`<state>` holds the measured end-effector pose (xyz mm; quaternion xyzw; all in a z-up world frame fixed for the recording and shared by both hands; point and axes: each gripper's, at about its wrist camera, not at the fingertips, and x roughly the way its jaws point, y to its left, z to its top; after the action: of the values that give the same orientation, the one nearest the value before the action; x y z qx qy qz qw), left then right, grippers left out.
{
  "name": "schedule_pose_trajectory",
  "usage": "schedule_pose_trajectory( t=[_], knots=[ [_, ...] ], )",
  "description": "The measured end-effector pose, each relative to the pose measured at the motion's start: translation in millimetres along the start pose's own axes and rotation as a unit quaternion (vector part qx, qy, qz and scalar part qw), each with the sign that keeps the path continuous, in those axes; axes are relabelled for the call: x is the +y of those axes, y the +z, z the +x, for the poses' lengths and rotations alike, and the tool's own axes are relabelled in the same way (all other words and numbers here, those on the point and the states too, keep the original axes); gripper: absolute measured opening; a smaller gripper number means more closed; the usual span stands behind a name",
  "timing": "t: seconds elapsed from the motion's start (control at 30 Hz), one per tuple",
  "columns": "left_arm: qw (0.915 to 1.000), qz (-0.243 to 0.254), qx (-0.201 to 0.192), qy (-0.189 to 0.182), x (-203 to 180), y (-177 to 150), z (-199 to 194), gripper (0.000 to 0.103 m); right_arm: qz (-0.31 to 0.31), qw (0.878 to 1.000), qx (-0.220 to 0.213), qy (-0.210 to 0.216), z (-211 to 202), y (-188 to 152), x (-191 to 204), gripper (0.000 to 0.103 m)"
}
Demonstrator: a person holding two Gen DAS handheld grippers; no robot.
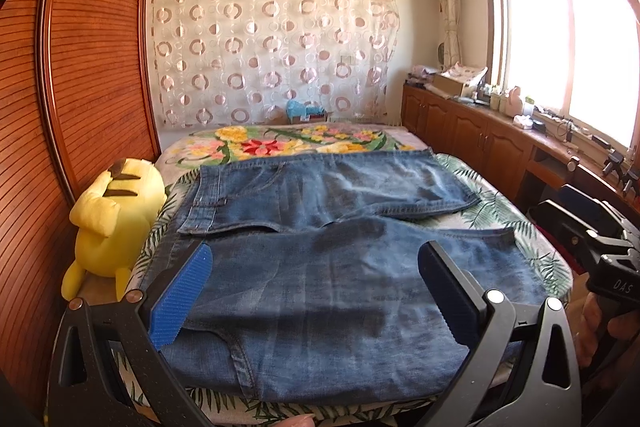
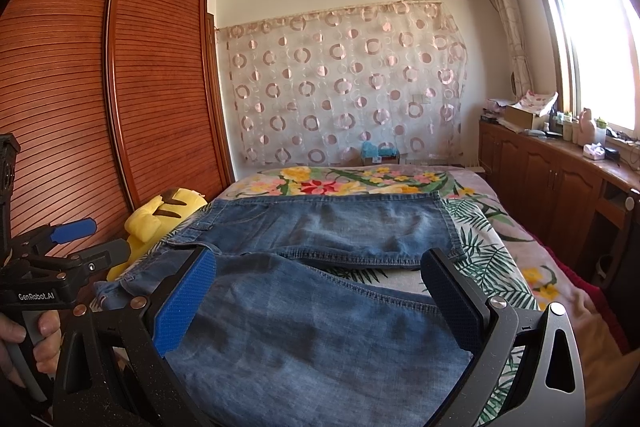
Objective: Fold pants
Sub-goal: 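Move both grippers down toward the hems of the jeans legs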
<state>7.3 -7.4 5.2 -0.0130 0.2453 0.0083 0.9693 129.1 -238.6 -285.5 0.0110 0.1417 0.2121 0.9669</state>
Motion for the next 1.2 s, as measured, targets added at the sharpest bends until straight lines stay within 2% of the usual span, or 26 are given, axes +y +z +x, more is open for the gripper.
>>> schedule_pose_trajectory(
  t=[0.4,0.8,1.03,1.2],
  knots=[
    [0.999,-0.022,0.035,0.018,31,-23,26,0.103,0.0,0.999,0.045,-0.003,21,-12,-10,0.102],
    [0.9966,-0.037,0.061,0.04,76,-40,32,0.103,-0.013,0.994,0.102,-0.028,39,-26,-18,0.102],
    [0.9928,-0.066,0.076,0.064,117,-63,30,0.103,-0.019,0.991,0.128,-0.043,34,-26,-18,0.102],
    [0.9901,-0.074,0.092,0.076,129,-76,33,0.103,-0.022,0.989,0.138,-0.049,25,-28,-17,0.102]
  ],
)
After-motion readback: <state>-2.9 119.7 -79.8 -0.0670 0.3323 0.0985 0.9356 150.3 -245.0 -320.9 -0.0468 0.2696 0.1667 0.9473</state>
